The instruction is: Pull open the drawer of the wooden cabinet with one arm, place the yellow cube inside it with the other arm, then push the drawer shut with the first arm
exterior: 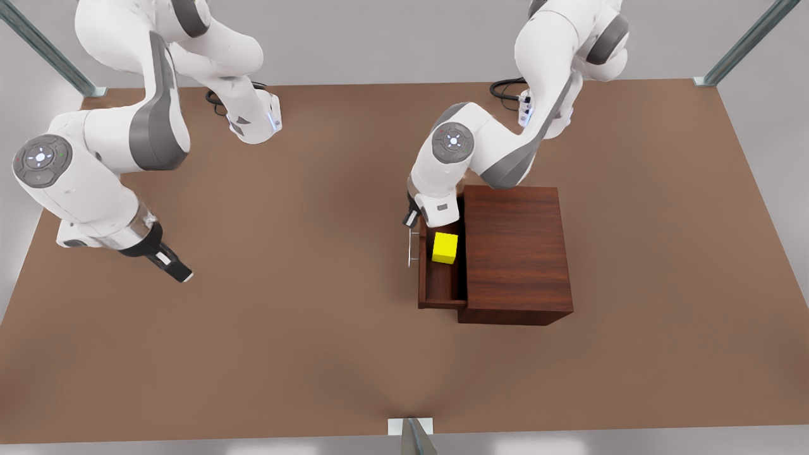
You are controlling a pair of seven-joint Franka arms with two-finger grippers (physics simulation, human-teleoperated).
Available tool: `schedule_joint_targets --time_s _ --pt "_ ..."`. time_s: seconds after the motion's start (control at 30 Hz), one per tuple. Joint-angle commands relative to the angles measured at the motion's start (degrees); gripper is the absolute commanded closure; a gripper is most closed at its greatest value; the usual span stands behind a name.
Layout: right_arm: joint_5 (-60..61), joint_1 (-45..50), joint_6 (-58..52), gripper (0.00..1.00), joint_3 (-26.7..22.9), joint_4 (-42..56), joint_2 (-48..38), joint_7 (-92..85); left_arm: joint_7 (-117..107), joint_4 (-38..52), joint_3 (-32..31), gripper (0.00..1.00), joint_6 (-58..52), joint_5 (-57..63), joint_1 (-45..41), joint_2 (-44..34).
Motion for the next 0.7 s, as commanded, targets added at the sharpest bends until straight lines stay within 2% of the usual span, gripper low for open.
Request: schedule_joint_targets --time_s 0.0,0.23,0.67 --pt "0.59 0.74 -11.47 0.00 -0.11 5.62 3.28 -41.91 -23.89 0.03 0.05 0.79 13.53 2.94 -2.19 2.17" --pt "0.94 1.44 -10.86 0.00 -0.11 5.09 3.01 -39.01 -20.57 -0.49 -0.04 0.79 15.47 11.03 -3.16 10.35" --pt "1.55 1.35 -10.95 0.00 0.06 4.74 3.01 -39.18 -9.92 -2.96 0.23 0.79 13.62 11.99 -2.63 12.46"
